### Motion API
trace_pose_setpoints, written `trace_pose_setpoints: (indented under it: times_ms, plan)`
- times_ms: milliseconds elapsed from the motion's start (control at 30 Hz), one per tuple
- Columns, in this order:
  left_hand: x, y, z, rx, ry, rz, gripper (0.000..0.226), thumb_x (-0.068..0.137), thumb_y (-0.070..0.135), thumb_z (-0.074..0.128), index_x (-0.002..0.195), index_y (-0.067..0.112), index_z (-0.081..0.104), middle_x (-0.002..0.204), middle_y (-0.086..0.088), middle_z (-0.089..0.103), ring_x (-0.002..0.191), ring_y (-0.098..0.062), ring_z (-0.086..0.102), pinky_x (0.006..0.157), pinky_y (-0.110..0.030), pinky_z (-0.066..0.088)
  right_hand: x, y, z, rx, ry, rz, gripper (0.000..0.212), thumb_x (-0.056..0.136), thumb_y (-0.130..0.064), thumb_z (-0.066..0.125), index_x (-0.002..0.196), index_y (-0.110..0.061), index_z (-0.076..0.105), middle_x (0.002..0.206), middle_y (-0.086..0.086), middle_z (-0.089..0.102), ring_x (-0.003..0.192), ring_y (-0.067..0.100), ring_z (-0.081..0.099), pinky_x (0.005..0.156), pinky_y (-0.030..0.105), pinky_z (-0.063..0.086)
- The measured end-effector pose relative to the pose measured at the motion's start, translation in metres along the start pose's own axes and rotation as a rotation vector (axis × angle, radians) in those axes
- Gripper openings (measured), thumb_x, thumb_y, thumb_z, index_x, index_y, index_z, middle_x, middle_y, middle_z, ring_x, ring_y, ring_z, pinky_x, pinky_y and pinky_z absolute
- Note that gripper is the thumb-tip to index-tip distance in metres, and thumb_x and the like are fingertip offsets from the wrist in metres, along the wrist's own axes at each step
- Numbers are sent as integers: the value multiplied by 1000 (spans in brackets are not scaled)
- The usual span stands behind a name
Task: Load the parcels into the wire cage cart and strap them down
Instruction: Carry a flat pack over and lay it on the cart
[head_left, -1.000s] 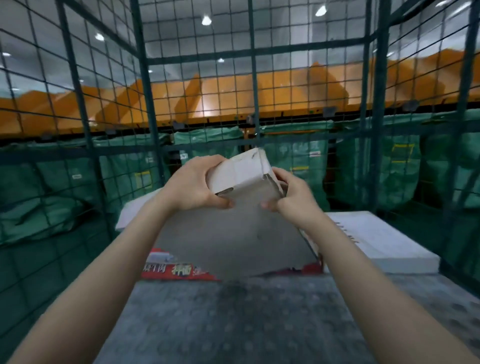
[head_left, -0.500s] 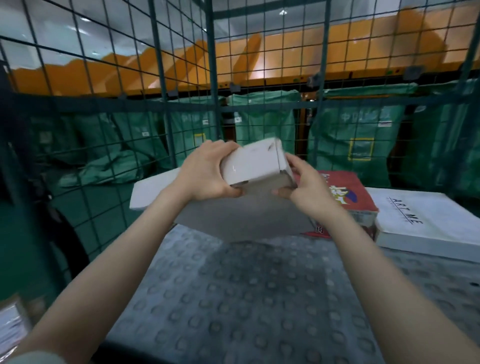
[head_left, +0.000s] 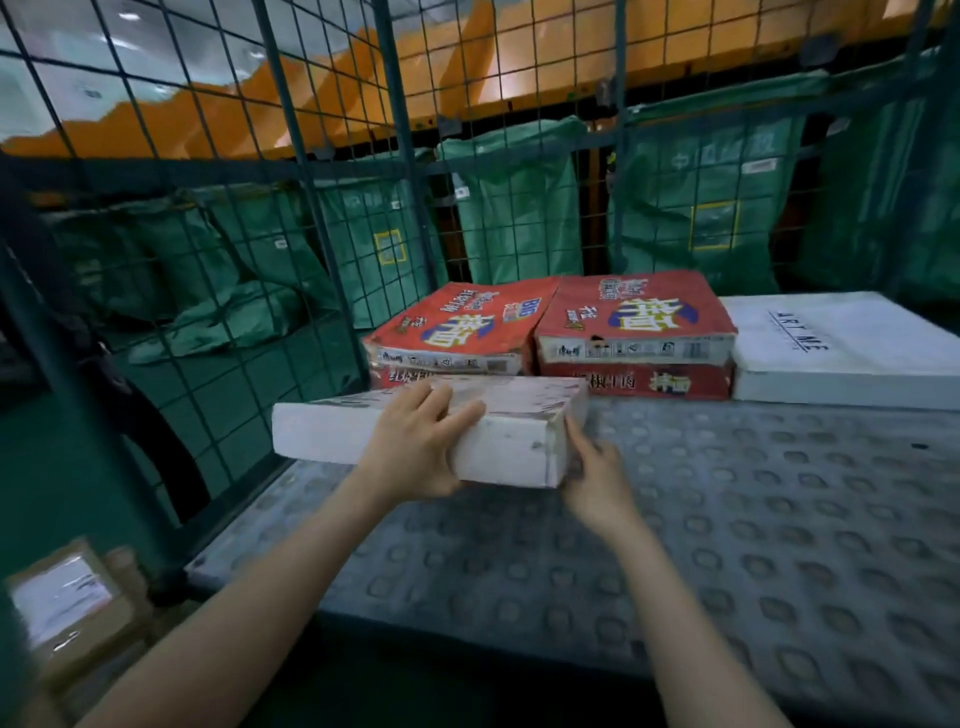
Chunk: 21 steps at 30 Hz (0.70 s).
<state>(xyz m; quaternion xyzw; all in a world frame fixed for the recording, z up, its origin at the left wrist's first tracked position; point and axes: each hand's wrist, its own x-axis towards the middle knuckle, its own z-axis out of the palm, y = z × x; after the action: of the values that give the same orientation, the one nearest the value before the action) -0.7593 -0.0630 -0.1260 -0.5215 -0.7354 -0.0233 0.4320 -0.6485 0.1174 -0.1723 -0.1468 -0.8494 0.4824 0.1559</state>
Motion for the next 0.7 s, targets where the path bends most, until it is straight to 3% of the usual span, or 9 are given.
trace_pose_setpoints:
  times_ms: [67,133,200,267,333,400,500,600,700]
  plan:
    - [-15,3,12,19,-4,-19,63,56,47,72,107,17,48,75,-10,49,69,-23,37,58,-30,31,-6,5,5,185,-113,62,75,90,5,48,151,-25,15,147,5,36,130,21,42,98,17,32]
    - [-24,8,14,20,16,-32,58,59,46,68,106,18,48,72,-10,48,67,-22,36,57,-30,31,-6,8,13,404,-115,141,76,89,15,40,150,-26,20,149,6,36,126,20,44,102,29,41]
    - [-32,10,12,14,39,-35,55,60,45,64,105,18,49,70,-9,46,65,-22,35,55,-31,29,-9,-1,11,604,-79,250,66,91,16,31,147,-20,31,143,8,44,119,27,51,86,36,53]
    - [-46,12,9,26,43,-48,54,58,43,66,104,18,50,72,-8,44,65,-22,34,55,-31,27,-17,-13,8,710,-111,368,47,99,1,33,142,-16,42,120,10,60,94,29,61,62,34,55]
    - [-63,12,9,55,34,-58,56,55,41,67,104,19,50,77,-6,38,66,-21,34,55,-30,26,-27,-23,5,674,-254,449,35,101,-29,38,133,-15,46,94,7,61,76,23,61,61,39,55]
    - [-76,12,10,68,11,-73,58,52,39,67,104,20,49,80,-4,34,67,-20,33,56,-29,24,-33,-27,7,582,-399,475,37,98,-46,39,126,-21,41,101,9,55,74,22,57,68,45,55]
    - [-86,12,12,71,-13,-100,58,52,38,65,105,21,49,82,-4,32,69,-21,34,58,-30,22,-29,-27,23,474,-417,421,60,89,-51,53,139,-30,27,132,5,46,80,23,59,59,39,56]
    - [-93,10,10,17,15,-125,54,55,42,64,104,24,50,83,-3,33,72,-21,35,61,-31,22,-21,-26,36,525,-325,502,71,80,-45,65,135,-16,31,123,8,52,84,24,63,52,32,55]
    - [-99,1,4,-31,51,-109,52,58,46,63,104,25,51,84,-2,34,75,-21,35,64,-31,23,-17,-24,42,542,-328,600,68,75,-54,65,125,-10,48,113,14,62,75,22,62,49,23,44]
